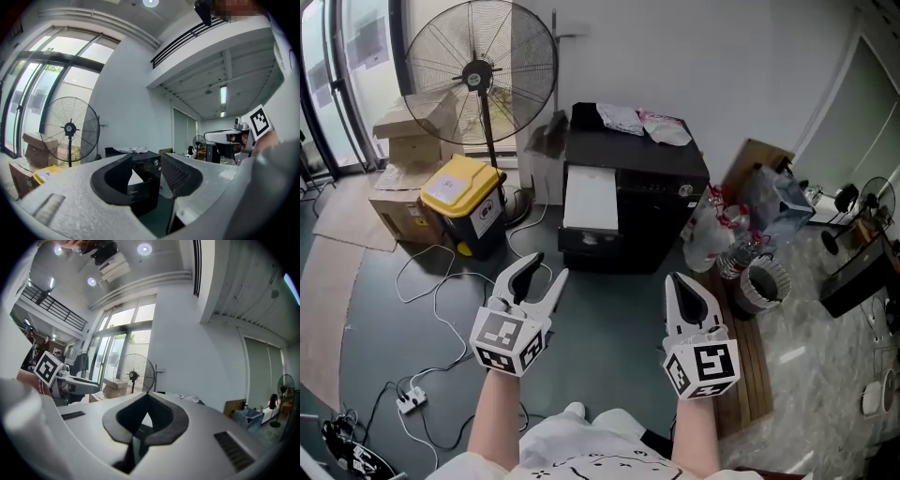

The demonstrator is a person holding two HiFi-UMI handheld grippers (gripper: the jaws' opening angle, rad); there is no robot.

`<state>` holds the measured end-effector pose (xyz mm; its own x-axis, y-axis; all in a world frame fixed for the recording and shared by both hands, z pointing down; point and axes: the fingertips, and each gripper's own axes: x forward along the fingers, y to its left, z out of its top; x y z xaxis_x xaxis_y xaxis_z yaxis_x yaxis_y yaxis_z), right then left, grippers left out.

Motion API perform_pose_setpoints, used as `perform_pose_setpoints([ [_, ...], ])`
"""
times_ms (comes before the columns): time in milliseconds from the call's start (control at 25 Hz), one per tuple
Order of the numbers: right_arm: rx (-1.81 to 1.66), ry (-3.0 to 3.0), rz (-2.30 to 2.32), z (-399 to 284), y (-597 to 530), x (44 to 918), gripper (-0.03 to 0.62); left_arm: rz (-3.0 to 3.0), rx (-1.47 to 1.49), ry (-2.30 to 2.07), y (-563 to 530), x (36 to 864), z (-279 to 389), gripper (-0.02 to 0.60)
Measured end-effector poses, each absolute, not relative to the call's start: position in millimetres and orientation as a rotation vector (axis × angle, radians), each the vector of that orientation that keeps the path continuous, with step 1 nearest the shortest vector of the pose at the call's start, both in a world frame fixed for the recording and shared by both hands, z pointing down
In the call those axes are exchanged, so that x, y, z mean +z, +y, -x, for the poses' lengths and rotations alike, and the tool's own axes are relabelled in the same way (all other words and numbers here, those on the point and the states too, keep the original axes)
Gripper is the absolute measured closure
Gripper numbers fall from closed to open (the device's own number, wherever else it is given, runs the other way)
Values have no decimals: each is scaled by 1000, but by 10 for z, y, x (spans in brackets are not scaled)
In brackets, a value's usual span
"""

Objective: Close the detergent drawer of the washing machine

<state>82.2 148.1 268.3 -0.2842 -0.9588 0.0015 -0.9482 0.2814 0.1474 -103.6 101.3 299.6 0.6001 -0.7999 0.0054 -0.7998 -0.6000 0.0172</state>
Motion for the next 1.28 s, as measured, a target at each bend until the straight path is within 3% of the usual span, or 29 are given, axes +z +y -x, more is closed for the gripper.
perform_pose_setpoints([
  [1280,-76,-2591,-1581,-1378,-736,2997,594,-2517,-170,-1425,-823,3493,456,390],
])
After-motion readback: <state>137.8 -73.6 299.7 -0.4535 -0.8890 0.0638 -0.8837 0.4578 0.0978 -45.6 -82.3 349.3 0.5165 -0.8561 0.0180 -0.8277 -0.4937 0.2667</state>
